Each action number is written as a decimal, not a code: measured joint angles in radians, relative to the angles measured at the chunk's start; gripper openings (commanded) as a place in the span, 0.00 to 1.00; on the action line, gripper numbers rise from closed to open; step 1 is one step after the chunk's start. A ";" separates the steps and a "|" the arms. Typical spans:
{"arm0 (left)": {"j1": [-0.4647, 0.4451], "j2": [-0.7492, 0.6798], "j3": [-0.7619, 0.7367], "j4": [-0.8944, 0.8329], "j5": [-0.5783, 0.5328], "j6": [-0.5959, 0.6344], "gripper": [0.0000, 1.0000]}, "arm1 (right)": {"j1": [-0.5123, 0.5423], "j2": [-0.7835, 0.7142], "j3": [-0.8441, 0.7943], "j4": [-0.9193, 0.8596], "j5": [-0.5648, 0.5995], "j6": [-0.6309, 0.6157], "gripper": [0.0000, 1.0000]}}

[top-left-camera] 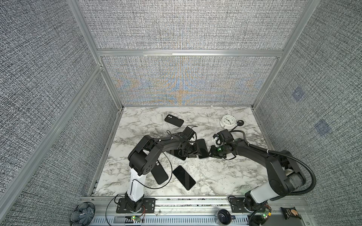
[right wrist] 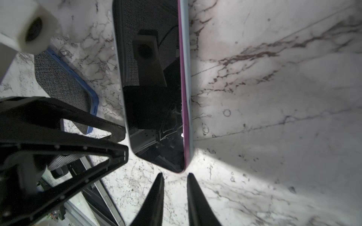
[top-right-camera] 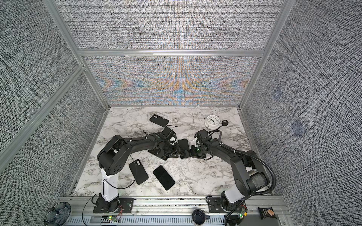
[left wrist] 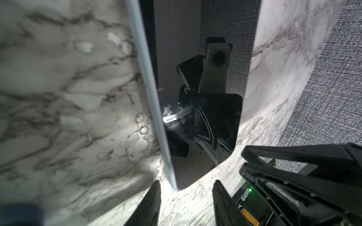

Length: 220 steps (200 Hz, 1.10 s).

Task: Put the phone into the phone case

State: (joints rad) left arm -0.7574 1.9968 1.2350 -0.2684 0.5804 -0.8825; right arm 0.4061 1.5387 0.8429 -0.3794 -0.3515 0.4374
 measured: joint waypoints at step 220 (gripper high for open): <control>0.026 -0.043 -0.029 0.027 0.022 0.061 0.43 | 0.000 0.076 0.017 0.028 0.002 0.013 0.23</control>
State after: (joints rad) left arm -0.7319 1.9533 1.2064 -0.2409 0.6025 -0.8215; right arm 0.4061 1.6146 0.8600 -0.3515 -0.3500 0.4500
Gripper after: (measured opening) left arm 0.435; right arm 0.228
